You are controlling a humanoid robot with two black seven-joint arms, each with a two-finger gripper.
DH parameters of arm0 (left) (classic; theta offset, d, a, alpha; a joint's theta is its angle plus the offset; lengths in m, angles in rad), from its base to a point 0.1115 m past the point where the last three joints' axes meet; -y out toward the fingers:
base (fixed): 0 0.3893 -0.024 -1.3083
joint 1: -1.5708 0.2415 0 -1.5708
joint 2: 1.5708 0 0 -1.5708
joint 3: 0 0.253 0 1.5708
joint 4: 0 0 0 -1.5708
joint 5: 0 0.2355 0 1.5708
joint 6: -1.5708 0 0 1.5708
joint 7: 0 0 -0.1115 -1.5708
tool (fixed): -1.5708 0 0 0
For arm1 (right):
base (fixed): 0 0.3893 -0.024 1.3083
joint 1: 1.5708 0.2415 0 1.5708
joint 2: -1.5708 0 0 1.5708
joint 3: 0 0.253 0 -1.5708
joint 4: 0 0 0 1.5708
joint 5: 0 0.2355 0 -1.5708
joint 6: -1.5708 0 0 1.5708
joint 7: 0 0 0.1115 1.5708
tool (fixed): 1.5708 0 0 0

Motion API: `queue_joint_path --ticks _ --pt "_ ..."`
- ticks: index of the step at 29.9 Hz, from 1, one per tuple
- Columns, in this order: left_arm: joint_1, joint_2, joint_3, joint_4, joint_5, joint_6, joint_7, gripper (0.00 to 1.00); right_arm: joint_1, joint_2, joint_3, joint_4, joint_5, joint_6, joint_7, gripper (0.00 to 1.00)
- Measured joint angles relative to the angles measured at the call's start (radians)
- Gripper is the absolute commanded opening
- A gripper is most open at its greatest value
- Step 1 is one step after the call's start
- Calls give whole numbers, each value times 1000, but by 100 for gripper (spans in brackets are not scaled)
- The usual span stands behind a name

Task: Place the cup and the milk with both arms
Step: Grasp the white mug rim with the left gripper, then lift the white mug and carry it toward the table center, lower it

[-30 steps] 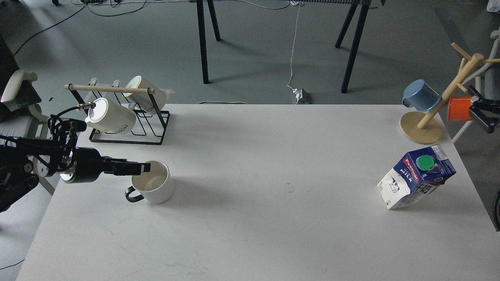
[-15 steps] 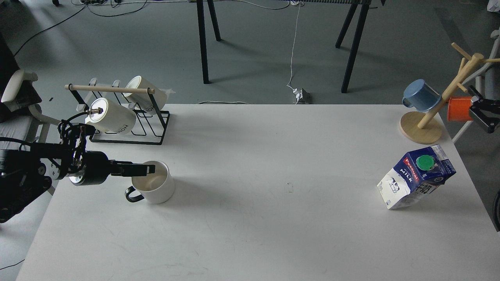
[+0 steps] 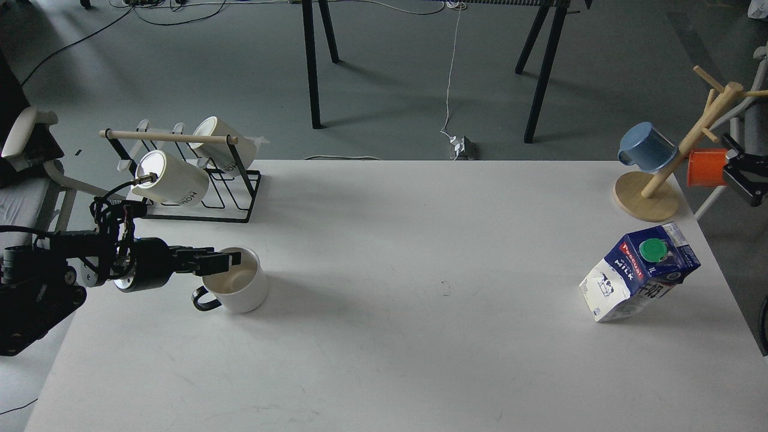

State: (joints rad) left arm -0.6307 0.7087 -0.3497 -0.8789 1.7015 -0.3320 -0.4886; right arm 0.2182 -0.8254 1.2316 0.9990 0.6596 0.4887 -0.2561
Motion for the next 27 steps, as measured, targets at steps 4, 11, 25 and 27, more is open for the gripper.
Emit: queue_joint_path --ticks 4,11,25,27 --pt "3 0 2 -1 0 1 0 48 -6 0 0 -1 0 0 0 97" --pt "-3 0 41 -6 -1 34 0 34 -13 0 0 -2 0 0 0 97" --pt "-11 13 48 -20 -2 49 0 3 -28 0 2 -2 0 0 0 97" --pt "-13 18 43 -30 -2 49 0 2 -28 0 2 -2 0 0 1 97"
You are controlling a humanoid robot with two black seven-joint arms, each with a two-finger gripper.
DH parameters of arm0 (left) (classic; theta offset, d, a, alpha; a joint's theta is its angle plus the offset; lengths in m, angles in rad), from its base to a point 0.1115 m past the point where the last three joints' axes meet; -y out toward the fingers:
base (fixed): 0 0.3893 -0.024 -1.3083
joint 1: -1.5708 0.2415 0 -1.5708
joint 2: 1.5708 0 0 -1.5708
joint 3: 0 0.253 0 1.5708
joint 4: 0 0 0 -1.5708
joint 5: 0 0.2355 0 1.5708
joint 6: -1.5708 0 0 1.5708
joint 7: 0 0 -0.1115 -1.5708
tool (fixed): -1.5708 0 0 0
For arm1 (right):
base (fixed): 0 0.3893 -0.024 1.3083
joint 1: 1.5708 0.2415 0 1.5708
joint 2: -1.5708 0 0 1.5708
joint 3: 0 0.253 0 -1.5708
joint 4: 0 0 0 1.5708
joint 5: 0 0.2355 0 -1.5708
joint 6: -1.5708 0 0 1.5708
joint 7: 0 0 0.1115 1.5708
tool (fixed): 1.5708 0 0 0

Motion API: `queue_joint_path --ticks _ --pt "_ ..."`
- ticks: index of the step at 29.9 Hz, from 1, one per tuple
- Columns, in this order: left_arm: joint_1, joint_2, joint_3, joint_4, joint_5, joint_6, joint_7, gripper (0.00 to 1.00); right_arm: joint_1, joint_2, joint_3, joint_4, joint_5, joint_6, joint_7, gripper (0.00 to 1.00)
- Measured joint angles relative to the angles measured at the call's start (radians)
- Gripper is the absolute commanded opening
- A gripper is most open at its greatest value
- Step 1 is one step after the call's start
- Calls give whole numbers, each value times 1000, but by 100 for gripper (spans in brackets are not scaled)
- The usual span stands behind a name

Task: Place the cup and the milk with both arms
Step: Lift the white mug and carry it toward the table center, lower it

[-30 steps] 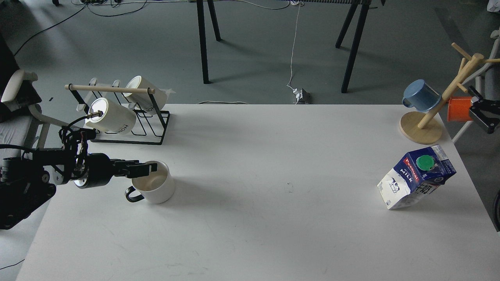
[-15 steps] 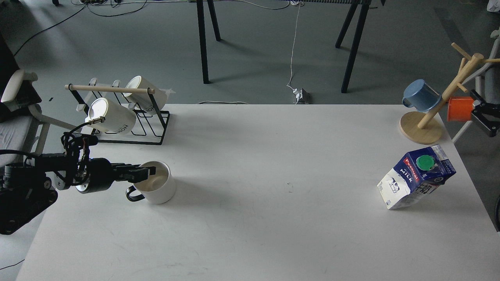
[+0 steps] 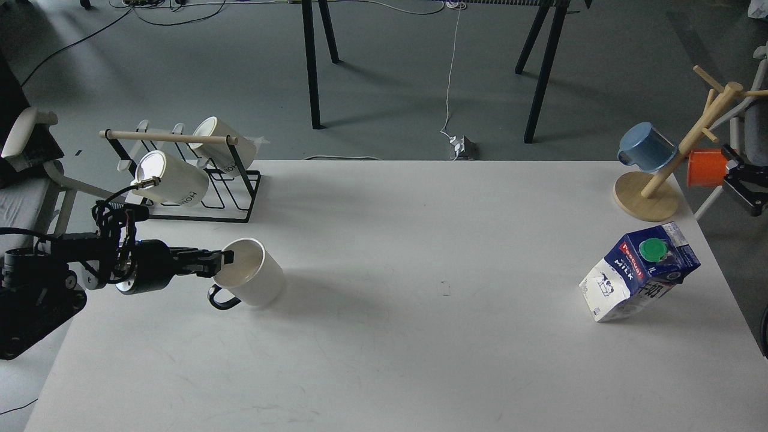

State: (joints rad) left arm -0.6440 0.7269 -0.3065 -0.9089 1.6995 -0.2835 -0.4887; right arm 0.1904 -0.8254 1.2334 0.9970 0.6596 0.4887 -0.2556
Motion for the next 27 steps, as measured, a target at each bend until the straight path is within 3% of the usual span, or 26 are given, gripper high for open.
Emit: queue_joint_path --ticks 12,21,27 --pt "-125 -15 -36 -195 -14 -55 0 2 6 6 11 -59 4 0 2 97" --pt "-192 -324 -9 -92 3 -81 0 3 25 7 2 -144 4 0 1 97" --pt "-187 -391 78 -40 53 -70 0 4 26 3 -1 -144 3 0 1 97"
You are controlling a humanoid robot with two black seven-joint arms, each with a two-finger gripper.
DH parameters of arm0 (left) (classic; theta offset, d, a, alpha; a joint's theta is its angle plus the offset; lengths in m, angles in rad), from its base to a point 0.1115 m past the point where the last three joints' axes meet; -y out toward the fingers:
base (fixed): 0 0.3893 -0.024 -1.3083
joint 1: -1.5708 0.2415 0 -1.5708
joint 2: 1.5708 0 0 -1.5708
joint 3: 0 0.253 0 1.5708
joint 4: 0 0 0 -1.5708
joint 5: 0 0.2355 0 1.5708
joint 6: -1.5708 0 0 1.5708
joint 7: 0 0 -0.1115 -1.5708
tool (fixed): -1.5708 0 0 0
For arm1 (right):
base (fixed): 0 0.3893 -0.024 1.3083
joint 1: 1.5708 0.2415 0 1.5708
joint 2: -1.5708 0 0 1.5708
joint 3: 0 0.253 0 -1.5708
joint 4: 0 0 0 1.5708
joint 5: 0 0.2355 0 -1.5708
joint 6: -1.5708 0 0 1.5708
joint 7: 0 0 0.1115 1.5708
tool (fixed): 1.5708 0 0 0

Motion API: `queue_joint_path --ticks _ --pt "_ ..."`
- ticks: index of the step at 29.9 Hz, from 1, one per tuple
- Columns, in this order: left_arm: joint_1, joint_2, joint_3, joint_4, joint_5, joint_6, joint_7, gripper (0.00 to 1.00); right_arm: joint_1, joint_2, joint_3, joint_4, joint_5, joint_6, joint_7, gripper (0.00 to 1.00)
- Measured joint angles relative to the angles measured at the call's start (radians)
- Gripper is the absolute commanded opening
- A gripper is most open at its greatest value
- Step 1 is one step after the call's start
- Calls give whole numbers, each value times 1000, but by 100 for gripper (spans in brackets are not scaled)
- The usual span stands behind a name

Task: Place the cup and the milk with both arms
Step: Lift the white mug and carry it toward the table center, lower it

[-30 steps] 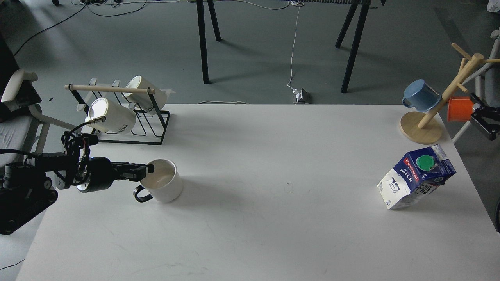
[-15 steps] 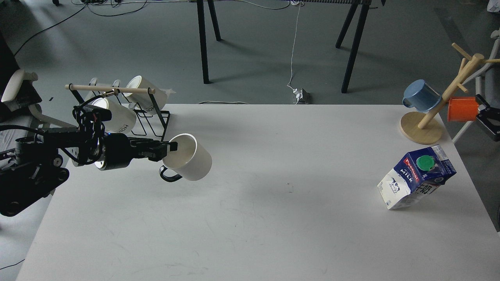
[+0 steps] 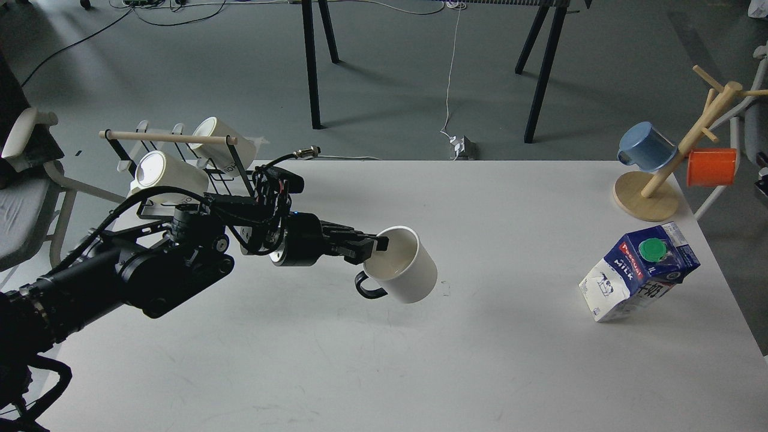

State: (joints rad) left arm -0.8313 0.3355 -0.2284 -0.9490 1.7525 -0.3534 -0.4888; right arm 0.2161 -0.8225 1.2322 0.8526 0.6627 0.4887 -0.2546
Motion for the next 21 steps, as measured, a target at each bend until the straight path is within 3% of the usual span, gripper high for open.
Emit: queue_joint_path --ticks 6,21 --pt "13 -22 58 25 19 33 0 5 -5 3 -1 0 0 0 0 97" --pt "27 -31 68 33 13 38 0 27 -14 5 0 1 -1 0 0 97"
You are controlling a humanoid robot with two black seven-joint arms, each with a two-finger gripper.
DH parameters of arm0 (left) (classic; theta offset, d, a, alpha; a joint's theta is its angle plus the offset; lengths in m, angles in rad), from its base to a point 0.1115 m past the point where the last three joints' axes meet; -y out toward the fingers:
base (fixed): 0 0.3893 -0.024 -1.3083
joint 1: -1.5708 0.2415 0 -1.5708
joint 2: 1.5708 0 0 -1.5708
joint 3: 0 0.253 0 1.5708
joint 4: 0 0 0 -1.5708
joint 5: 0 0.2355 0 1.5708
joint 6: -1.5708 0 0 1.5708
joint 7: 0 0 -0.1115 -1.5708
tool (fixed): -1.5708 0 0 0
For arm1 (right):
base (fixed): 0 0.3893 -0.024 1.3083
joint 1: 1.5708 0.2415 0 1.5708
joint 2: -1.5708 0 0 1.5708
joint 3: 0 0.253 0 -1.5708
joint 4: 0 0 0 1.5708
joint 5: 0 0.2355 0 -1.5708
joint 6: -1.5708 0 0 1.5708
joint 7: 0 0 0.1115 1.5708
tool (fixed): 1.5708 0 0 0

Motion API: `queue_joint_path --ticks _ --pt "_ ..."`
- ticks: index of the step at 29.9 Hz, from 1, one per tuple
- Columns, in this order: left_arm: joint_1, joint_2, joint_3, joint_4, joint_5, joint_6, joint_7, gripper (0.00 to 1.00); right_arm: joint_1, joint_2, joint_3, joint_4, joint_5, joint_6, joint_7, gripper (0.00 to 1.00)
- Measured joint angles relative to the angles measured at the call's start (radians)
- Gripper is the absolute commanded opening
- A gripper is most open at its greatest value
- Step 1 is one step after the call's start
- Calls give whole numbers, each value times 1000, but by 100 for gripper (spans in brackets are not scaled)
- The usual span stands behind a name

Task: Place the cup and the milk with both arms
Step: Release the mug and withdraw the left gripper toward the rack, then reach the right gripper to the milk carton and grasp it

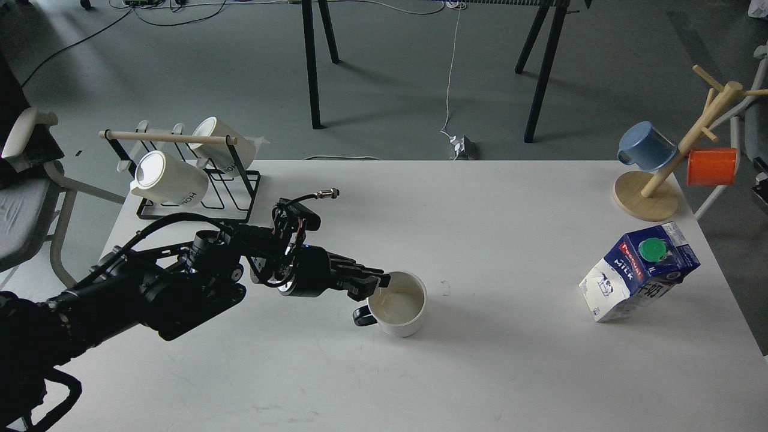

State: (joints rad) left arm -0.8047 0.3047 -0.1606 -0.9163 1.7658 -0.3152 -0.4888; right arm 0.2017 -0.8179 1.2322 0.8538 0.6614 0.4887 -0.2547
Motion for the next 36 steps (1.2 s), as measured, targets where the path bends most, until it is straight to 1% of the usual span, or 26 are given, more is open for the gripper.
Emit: queue_joint_path --ticks 2,4,7,10,12,13,15,17,19,22,27,31,34,36 --pt "1 4 0 -1 -1 -4 0 31 -1 -2 2 1 0 0 0 97" --pt "1 11 0 -5 -2 -6 0 41 -2 -5 4 2 1 0 0 97" --pt "1 32 -8 -28 -12 -12 0 50 -8 -13 9 10 11 0 -2 97" --pt "1 69 -26 -54 -94 -40 0 76 -28 -53 21 48 51 0 -9 97" --pt "1 101 -45 -63 -210 -88 0 92 -47 -97 27 83 120 0 -19 97" --pt "1 117 -58 -64 -274 -115 0 99 -59 -122 28 99 166 0 -29 97" --pt "1 158 -93 -62 -437 -156 0 99 -80 -163 28 117 245 0 -57 97" --pt "0 198 -128 -51 -588 -169 0 100 -109 -190 29 123 301 0 -79 97" --pt "-1 237 -157 -31 -714 -172 0 100 -159 -204 29 125 328 0 -91 97" --pt "-1 296 -186 -6 -852 -173 0 100 -247 -208 28 124 339 0 -95 97" --pt "17 389 -194 0 -959 -174 0 100 -401 -210 28 121 341 0 -97 98" --pt "48 426 -196 -1 -984 -174 0 100 -525 -204 19 125 342 0 -97 98" --pt "69 436 -197 -1 -986 -174 0 100 -588 -170 -1 149 335 0 -101 98" --pt "81 436 -197 -1 -986 -174 0 100 -599 -131 -32 174 329 0 -111 98"
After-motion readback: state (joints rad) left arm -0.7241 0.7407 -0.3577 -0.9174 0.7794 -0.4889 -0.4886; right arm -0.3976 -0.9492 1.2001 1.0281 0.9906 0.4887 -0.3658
